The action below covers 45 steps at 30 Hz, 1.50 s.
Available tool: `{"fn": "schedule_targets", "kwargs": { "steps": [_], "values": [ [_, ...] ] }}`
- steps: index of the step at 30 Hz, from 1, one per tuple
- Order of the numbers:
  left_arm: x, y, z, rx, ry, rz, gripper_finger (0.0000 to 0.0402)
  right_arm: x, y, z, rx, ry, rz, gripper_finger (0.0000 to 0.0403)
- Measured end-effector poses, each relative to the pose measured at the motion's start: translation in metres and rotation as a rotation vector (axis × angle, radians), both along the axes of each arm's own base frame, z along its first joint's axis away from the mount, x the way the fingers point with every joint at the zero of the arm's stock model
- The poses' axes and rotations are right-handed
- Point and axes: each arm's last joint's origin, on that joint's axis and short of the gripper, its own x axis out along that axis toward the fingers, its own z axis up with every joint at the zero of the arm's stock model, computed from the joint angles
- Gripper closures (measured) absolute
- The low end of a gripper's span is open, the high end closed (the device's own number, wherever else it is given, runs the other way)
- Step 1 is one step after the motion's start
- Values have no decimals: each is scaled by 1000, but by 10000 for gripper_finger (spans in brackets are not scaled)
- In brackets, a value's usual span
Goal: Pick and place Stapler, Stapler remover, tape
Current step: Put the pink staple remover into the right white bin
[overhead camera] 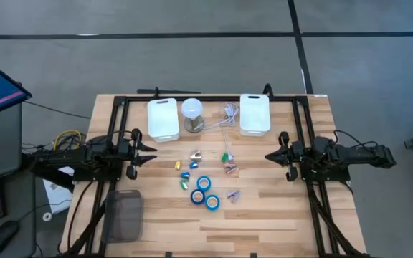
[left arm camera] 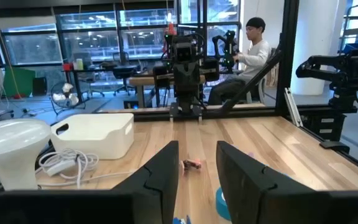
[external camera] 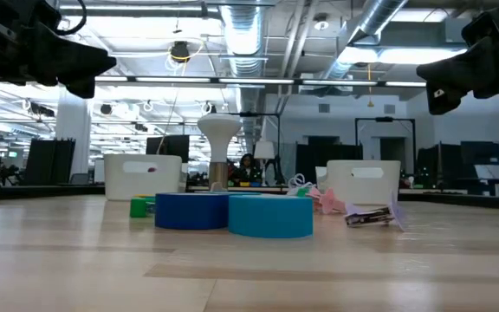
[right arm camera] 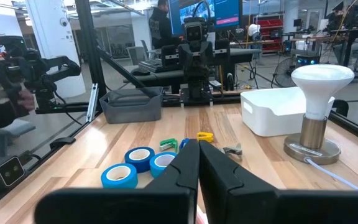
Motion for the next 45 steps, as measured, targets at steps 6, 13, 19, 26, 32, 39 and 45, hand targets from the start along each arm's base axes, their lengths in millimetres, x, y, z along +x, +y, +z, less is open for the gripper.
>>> {"fn": "schedule_targets", "kwargs": {
  "steps": [6, 13, 19, 26, 32, 39, 45],
  "values": [
    [0, 0, 1, 0, -9, 0, 302, 0, 0, 0, 0, 0, 0, 401],
    [0, 0, 2, 1, -17, 0, 302, 0, 0, 0, 0, -1, 0, 401],
    [0, 0, 2, 1, -20, 0, 302, 0, 0, 0, 0, -1, 0, 401],
    [0, 0, 3, 0, -27, 0, 302, 0, 0, 0, -1, -1, 0, 401],
    [0, 0, 3, 1, -29, 0, 302, 0, 0, 0, -1, -1, -1, 401],
    [0, 0, 3, 2, -36, 0, 302, 0, 0, 0, 0, -1, -1, 401],
    [0, 0, 4, 2, -42, 0, 302, 0, 0, 0, 0, -1, -1, 401]
  ]
}}
